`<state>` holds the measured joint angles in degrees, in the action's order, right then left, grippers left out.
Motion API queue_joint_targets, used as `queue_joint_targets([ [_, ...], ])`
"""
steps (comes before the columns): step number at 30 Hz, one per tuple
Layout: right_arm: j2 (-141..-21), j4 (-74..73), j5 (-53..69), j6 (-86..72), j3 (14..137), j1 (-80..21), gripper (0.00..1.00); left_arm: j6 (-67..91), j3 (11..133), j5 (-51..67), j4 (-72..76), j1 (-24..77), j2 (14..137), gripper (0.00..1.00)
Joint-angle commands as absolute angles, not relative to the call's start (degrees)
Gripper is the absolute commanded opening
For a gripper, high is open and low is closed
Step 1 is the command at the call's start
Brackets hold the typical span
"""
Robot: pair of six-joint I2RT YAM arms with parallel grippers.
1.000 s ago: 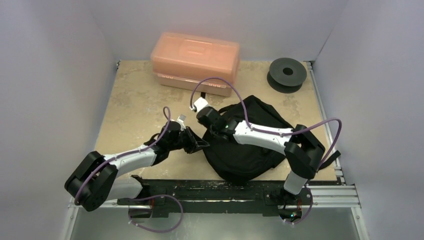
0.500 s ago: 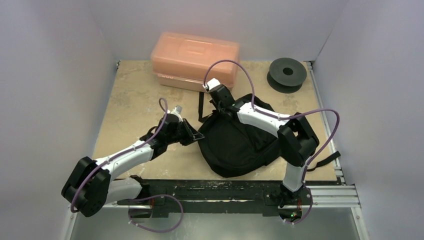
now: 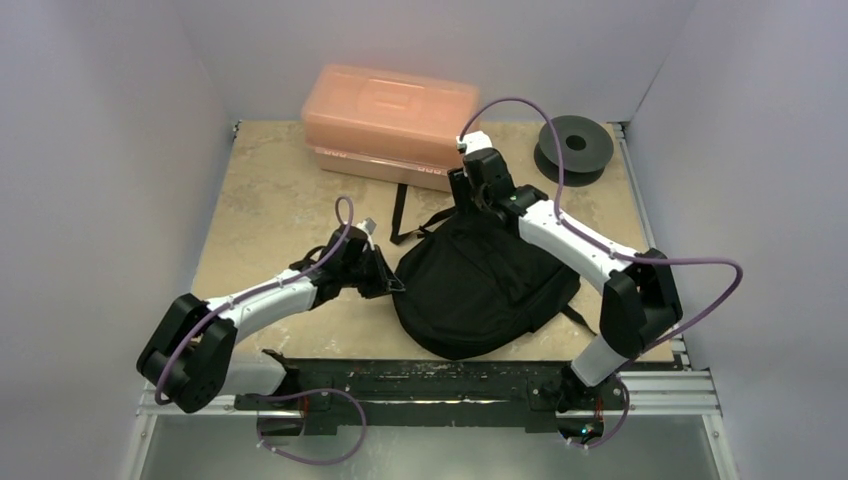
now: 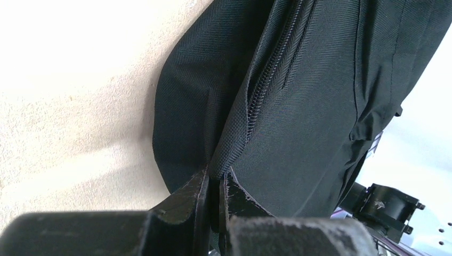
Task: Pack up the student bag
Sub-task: Zip the student bag at the center of the board, then move the student bag to the center of the board, then reset both arms
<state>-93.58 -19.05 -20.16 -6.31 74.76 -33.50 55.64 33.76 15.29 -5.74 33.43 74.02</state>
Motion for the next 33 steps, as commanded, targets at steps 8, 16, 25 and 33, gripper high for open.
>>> queue_joint_targets([
  [8,-78.0,-8.9,-13.4,-16.5,59.9,-34.1,0.75,53.3,41.6,18.1,-6.3,33.4,81.7,0.00],
  [16,-63.6,-8.9,-18.4,-17.6,56.4,-33.3,0.93,51.5,58.2,16.2,-11.9,33.2,88.2,0.22],
  [25,-52.0,-14.4,-29.9,-19.3,61.0,-33.2,0.99,35.0,68.5,-11.0,-36.1,31.6,72.7,0.73],
  [33,-43.7,-16.5,-36.8,-14.2,67.9,-33.2,0.99,23.0,68.6,-20.9,-30.1,31.6,49.1,0.74],
])
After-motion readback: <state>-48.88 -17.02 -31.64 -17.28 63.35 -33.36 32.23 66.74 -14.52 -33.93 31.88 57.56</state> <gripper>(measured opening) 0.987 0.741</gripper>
